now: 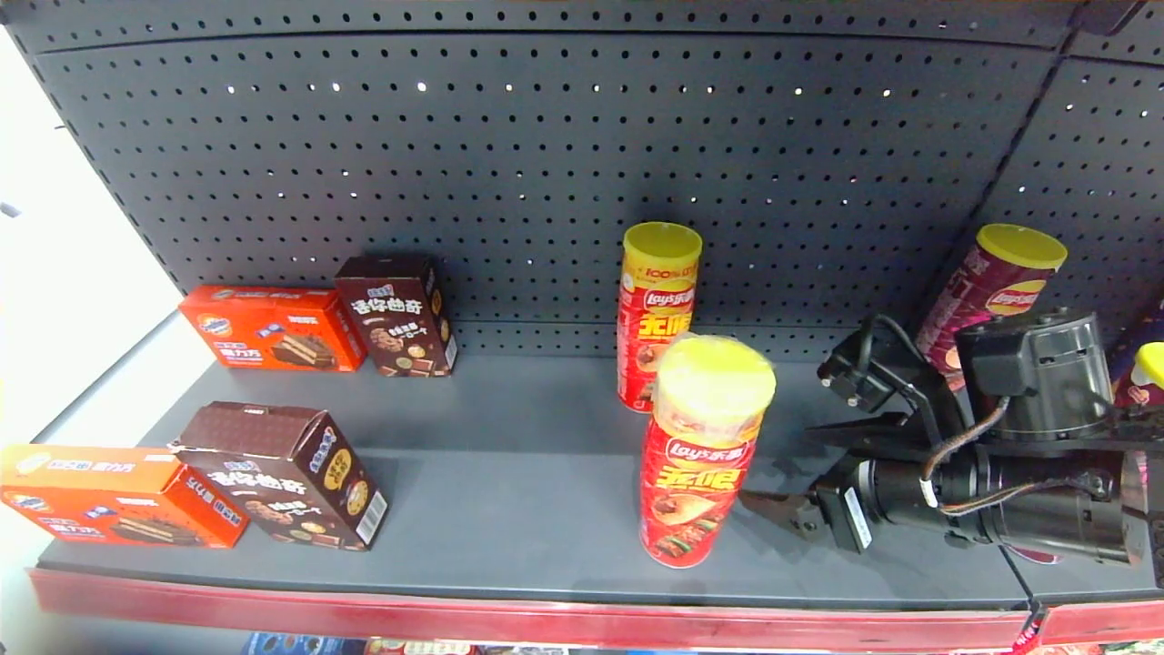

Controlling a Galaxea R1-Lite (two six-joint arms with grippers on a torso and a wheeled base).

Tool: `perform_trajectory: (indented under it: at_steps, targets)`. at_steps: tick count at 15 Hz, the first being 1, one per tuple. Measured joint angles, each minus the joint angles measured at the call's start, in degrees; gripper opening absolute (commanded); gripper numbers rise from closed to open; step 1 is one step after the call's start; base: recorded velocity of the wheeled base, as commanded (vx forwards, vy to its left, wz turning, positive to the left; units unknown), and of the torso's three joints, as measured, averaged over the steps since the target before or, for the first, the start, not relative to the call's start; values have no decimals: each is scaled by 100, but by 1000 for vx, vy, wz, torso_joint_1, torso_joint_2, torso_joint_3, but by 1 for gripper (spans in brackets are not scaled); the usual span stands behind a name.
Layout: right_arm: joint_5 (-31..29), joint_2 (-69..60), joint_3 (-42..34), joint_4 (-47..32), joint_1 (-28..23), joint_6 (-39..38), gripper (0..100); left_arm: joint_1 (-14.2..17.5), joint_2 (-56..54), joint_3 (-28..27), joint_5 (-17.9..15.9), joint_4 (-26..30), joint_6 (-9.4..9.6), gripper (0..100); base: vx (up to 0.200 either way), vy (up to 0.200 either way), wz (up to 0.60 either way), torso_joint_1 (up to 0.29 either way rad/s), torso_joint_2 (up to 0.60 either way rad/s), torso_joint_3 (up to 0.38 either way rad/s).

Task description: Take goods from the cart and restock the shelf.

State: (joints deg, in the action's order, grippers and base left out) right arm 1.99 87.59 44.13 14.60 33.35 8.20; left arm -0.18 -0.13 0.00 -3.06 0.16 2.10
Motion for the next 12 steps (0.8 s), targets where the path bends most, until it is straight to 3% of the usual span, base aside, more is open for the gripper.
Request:
perform_trajectory:
  at_steps: [12]
  targets:
    - [20, 297, 297, 6, 10, 5, 100, 0, 2, 0, -2, 2, -2, 100, 0, 0, 0, 0, 0, 0]
